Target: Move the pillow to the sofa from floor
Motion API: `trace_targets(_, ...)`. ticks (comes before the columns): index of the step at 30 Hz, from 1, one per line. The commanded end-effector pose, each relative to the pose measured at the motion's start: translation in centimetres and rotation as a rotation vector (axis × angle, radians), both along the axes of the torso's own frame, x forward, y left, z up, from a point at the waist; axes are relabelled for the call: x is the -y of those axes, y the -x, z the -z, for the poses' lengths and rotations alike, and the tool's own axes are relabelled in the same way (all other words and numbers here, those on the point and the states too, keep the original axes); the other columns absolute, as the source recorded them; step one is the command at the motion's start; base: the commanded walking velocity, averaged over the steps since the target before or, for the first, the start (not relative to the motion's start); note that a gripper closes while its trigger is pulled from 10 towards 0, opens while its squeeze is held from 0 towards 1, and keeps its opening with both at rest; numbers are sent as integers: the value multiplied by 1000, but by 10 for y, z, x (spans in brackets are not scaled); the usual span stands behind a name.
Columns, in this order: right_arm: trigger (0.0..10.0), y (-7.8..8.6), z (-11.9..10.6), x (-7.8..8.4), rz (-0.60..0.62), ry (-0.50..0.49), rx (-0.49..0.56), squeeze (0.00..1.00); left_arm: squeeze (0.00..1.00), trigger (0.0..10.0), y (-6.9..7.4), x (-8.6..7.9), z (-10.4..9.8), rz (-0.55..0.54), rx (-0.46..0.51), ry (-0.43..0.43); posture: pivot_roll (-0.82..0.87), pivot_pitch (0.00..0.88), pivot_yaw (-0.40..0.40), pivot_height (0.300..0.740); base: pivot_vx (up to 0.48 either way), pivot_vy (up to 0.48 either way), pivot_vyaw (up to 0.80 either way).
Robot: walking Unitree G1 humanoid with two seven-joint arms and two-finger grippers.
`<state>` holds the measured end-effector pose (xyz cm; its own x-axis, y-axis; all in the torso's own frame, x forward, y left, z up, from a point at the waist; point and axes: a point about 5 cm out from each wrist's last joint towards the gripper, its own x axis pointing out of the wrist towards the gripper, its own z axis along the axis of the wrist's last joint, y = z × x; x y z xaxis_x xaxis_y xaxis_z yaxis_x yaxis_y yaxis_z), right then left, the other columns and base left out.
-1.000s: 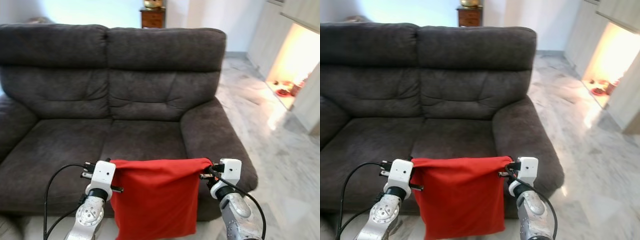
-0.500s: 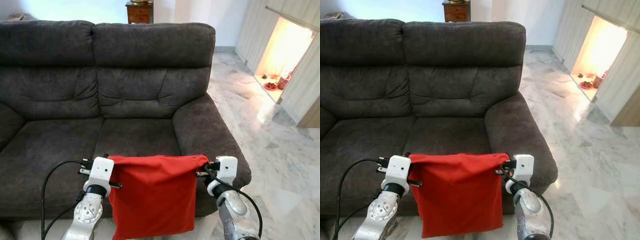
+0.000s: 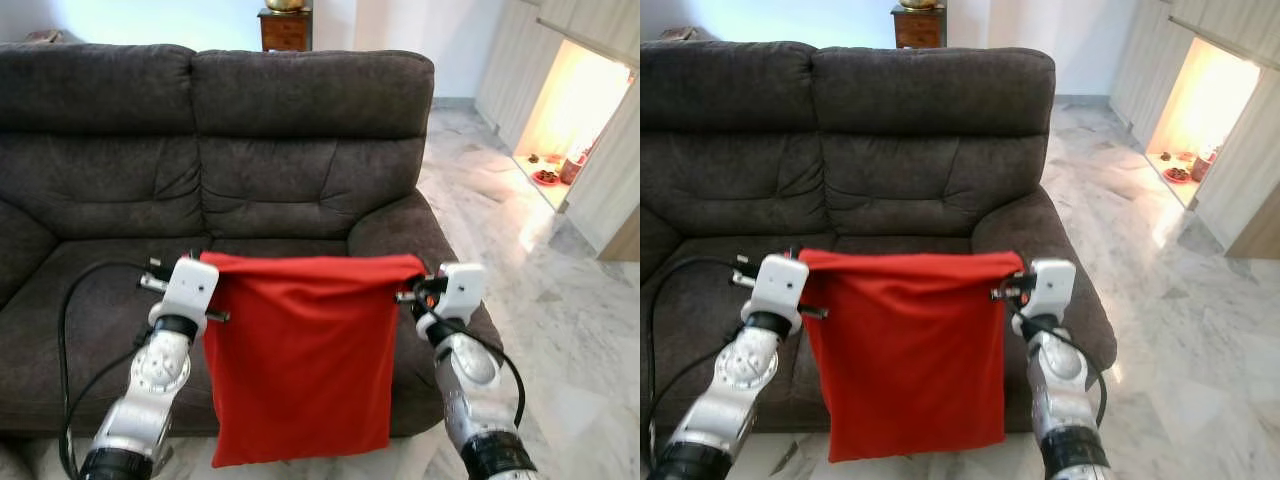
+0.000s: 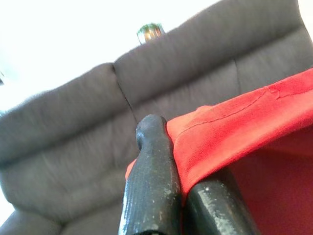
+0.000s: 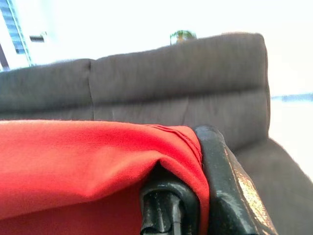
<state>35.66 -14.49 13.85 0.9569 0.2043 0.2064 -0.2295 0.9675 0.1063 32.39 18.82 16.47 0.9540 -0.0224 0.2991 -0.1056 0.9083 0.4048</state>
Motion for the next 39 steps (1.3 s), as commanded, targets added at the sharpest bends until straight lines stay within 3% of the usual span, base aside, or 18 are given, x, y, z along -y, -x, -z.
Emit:
trace_targets(1,10000,-6,-32,1,11,0,132,0,0,10000,-2,-7,-33,-24,121,0,93,0,-12,740,240,0,0)
trace_targets(7,10000,-3,-25,1,20,-18,114,0,0,10000,1,-4,-36,-13,123,12,98,0,-12,740,254,0,0)
trace_targets(15,10000,-6,-45,0,9,-32,176,0,0,10000,1,-4,-46,-13,138,11,96,0,-14,740,303,0,0)
trace_targets(24,10000,-5,-44,-7,-28,-19,167,0,0,10000,1,-2,-47,-24,143,21,98,0,-17,740,313,0,0)
trace_targets(33,10000,-5,-57,-16,-86,-26,216,0,0,10000,2,-19,-67,-69,195,9,102,0,-21,740,322,0,336)
trace_targets(39,10000,-4,-57,-24,-121,-43,209,0,0,10000,3,-24,-65,-91,191,3,103,0,-26,740,324,0,0)
